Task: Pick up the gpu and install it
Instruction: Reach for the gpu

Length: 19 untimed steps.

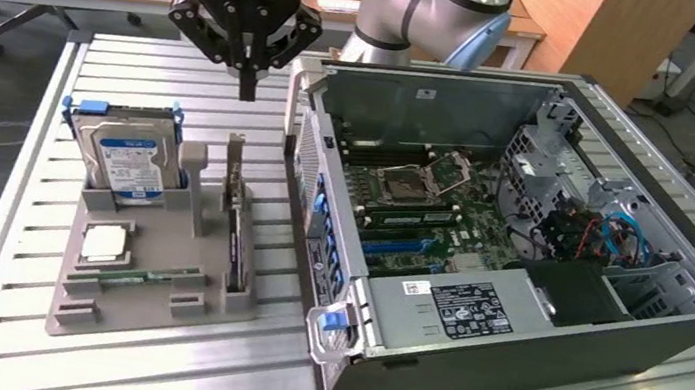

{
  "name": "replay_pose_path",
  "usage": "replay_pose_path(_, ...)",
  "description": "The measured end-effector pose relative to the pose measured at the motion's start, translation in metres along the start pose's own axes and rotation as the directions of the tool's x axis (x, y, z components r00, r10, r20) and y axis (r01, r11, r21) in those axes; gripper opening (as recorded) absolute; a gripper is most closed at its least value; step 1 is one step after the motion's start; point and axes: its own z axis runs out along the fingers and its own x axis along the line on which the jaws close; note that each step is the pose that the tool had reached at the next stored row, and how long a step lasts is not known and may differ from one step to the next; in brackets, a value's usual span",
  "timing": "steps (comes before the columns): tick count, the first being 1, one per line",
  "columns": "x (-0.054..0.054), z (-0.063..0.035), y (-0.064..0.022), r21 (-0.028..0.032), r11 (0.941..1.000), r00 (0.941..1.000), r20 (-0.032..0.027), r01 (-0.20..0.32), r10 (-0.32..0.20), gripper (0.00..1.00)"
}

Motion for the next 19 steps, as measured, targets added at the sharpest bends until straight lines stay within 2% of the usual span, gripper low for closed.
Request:
replay_pose_path(6,0.001,-0.0002,-0.0025,0.0014,1.0000,1.0000,0.0001,0.000,0.000,0.10)
replay_pose_path(13,0.003,-0.0008,-0.0111,0.0025,1.0000,1.0000,0.0001,0.000,0.000,0.10)
replay_pose_path(16,0.005,-0.0012,-0.0158,0.0042,1.0000,1.0000,0.0003,0.000,0.000,0.10)
replay_pose_path(19,0.006,-0.0015,-0.0209,0.0084,1.0000,1.0000,0.0006,0.000,0.000,0.10)
